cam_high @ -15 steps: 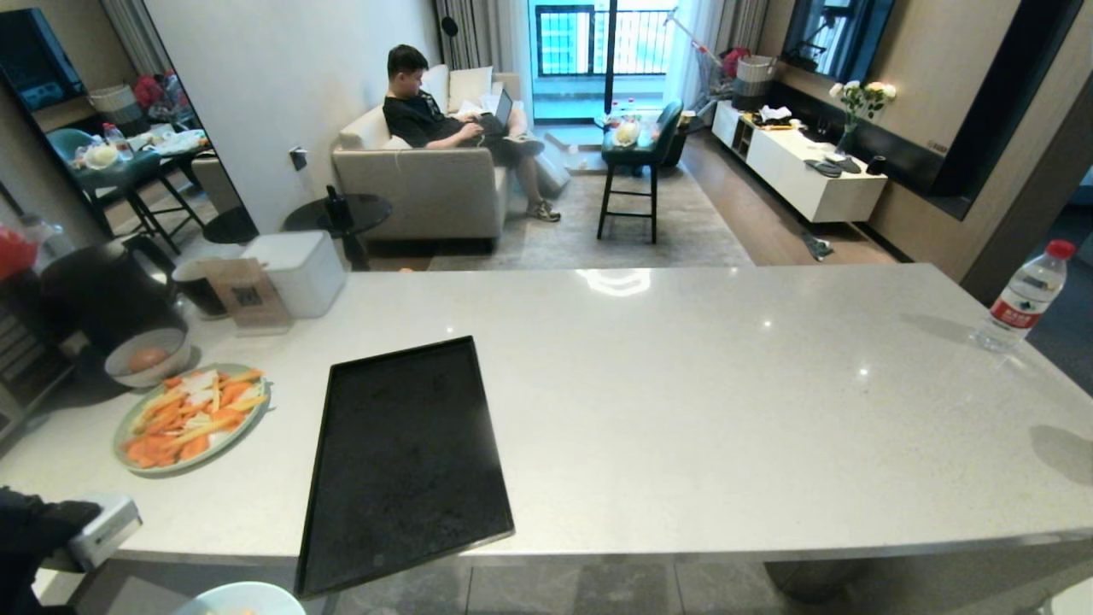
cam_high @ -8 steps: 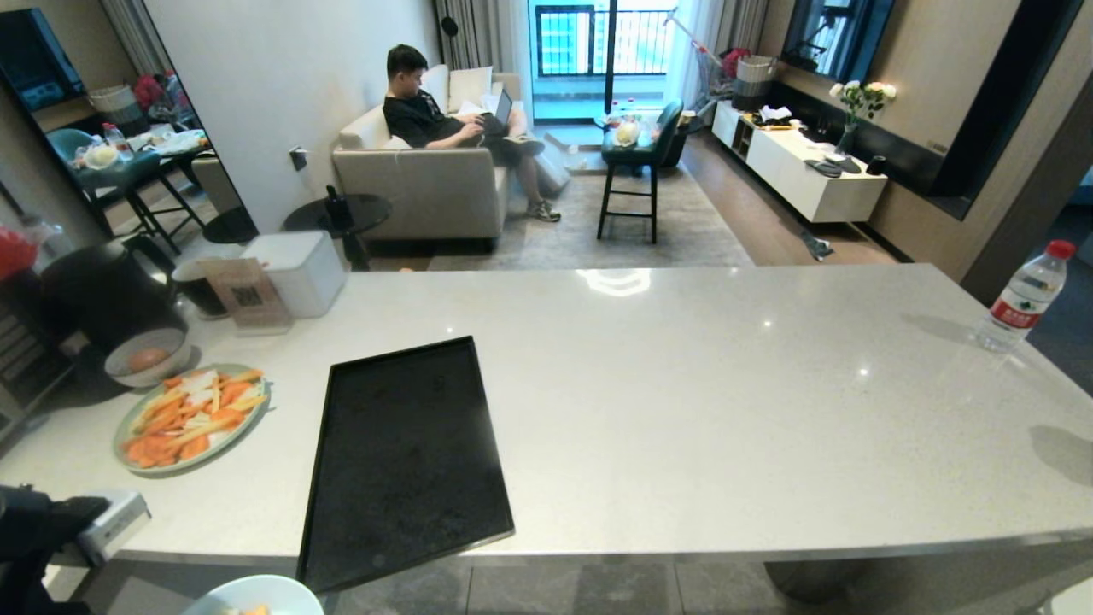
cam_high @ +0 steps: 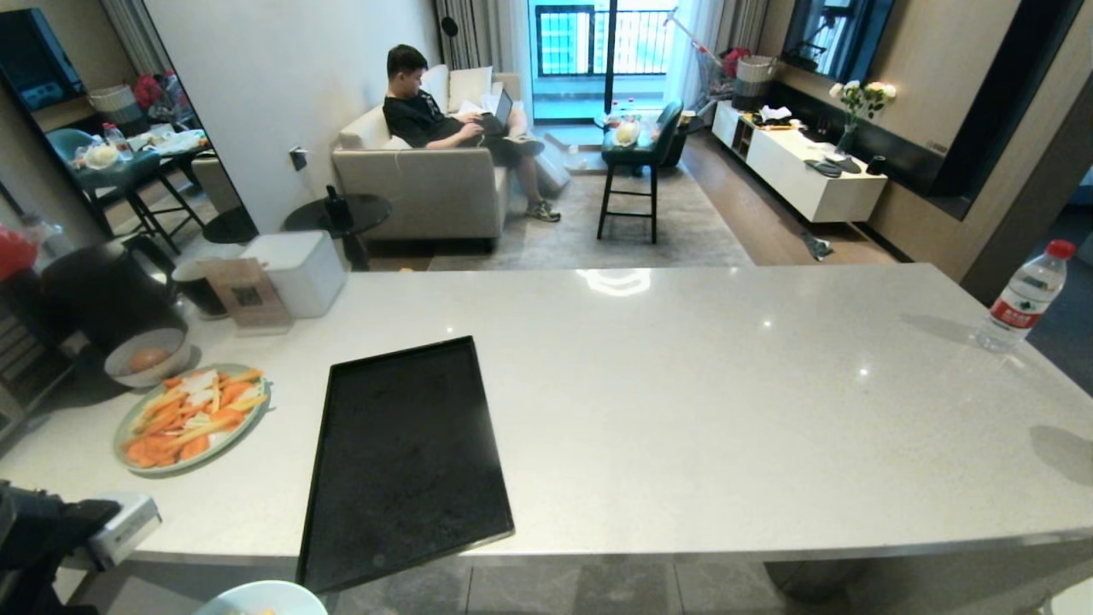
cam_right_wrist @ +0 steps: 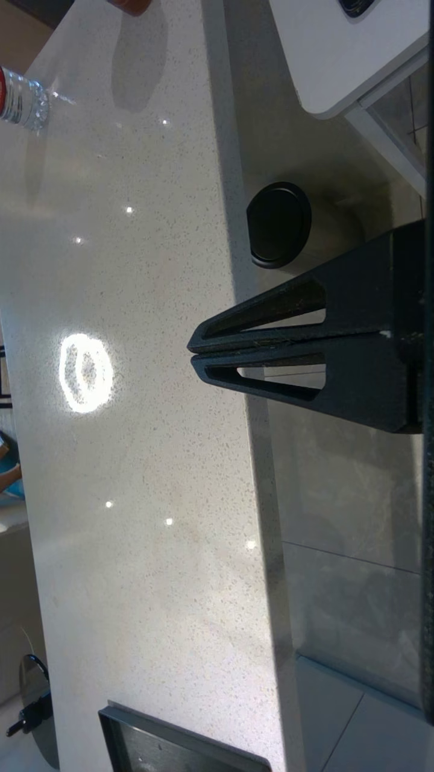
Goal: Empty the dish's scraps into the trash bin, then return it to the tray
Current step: Move the bowl over the trash can
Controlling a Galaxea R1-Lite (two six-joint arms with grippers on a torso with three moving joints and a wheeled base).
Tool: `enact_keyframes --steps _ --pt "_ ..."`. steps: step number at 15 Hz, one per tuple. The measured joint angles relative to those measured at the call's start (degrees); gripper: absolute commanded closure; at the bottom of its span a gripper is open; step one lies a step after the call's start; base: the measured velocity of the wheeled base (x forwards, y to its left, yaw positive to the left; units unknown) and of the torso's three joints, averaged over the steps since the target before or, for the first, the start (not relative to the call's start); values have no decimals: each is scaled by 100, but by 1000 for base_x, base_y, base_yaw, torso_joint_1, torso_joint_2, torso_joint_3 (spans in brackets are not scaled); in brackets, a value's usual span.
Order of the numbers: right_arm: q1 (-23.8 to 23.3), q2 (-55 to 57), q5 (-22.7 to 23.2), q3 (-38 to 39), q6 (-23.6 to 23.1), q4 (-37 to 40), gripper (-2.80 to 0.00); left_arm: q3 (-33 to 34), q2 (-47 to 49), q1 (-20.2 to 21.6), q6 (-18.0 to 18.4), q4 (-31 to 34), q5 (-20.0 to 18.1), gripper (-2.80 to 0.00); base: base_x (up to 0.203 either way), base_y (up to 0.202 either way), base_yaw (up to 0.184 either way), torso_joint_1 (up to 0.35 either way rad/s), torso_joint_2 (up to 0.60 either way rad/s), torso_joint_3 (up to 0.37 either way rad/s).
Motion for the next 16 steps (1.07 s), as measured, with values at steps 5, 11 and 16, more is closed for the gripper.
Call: enact_keyframes --steps 5,11,16 --pt "0 0 1 0 2 -2 0 9 11 20 -172 1 38 0 0 0 0 0 0 0" --pt "0 0 0 -2 1 -2 0 52 -17 72 -291 61 91 0 0 0 0 0 0 0" --pt "0 0 1 0 2 -1 0 105 -84 98 -285 179 150 0 0 0 0 0 0 0"
